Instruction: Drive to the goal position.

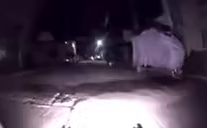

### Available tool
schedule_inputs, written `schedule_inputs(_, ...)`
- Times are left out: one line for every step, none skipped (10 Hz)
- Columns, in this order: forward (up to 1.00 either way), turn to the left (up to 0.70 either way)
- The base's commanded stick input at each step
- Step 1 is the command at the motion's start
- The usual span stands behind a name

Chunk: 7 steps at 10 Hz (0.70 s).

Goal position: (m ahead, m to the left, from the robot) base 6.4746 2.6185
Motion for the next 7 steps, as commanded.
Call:
schedule_inputs(0.45,0.0)
schedule_inputs(0.45,-0.01)
schedule_inputs(0.45,-0.06)
schedule_inputs(0.45,-0.14)
schedule_inputs(0.45,-0.22)
schedule_inputs(0.45,-0.26)
schedule_inputs(0.45,-0.26)
